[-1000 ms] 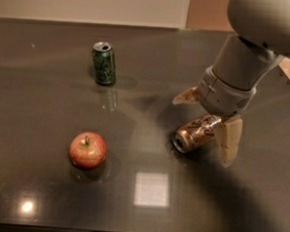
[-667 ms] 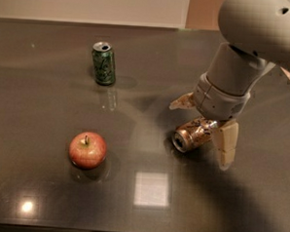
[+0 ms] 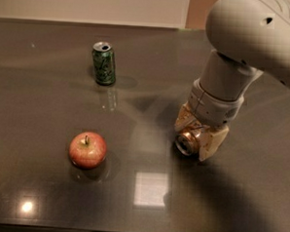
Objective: Place orange can upright
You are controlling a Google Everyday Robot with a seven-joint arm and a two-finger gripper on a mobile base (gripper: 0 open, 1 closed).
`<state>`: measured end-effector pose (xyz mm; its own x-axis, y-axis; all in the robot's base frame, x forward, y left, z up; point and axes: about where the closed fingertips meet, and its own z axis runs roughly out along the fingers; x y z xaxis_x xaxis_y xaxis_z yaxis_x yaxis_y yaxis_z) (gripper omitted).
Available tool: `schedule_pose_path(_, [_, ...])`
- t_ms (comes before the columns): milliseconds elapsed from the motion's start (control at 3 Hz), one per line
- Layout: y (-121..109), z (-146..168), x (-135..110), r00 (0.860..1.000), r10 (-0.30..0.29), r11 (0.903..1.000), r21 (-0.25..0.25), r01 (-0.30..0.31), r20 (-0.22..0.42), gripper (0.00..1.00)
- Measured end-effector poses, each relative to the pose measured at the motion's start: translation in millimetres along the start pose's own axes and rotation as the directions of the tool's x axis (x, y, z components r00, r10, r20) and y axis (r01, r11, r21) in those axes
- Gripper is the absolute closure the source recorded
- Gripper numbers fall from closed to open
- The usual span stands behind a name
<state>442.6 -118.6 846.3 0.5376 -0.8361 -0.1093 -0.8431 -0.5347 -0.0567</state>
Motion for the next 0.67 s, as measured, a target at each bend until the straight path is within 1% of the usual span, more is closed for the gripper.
schedule_pose_path(333, [-0.6, -1.7, -1.3, 1.000, 0.012, 0.9999, -0.002, -0.012, -0.021, 0.60])
schedule_pose_path(667, [-4.9, -20.3, -11.5, 0.999, 0.043, 0.9988, 0.023, -0.043, -0.009, 0.85])
